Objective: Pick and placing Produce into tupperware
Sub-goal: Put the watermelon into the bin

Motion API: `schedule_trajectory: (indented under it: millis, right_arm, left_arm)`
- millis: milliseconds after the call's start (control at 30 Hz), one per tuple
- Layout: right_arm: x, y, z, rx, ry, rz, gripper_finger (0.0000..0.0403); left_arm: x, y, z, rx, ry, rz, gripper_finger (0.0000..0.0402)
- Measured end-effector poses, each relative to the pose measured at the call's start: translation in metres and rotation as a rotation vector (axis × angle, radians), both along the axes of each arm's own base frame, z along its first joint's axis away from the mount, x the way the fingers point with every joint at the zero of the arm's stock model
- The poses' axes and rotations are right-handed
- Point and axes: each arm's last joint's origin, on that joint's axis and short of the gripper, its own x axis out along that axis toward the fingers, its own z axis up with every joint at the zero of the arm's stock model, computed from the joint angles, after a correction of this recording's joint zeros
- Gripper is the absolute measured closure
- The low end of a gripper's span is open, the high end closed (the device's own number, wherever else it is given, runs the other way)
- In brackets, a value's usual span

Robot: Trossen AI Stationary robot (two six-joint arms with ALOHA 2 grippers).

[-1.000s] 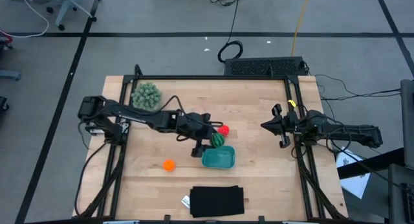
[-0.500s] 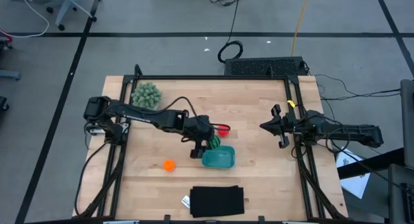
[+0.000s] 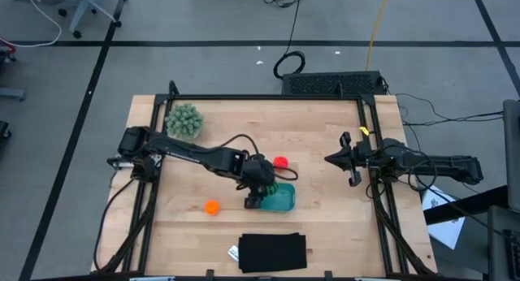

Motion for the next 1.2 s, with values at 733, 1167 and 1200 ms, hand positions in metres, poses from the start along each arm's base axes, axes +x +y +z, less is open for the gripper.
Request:
schedule_trajectory:
  millis: [733,1167,1200]
  right_arm:
    - [0.0,0.0,-0.001,0.001,0.013,0.0,0.0403]
    - [0.001,0.0,-0.002,0.003,0.023,0.0,0.0403]
    - [0.001,0.0,-0.002,0.003,0.023,0.0,0.0403]
  left_arm:
    - [0.001,-0.037,-0.019,0.001,0.005,0.256,0.0117]
    - [0.004,-0.052,-0.033,-0.105,-0.008,0.475,0.0117]
    - [0.003,-0.053,-0.034,-0.107,-0.001,0.478,0.0117]
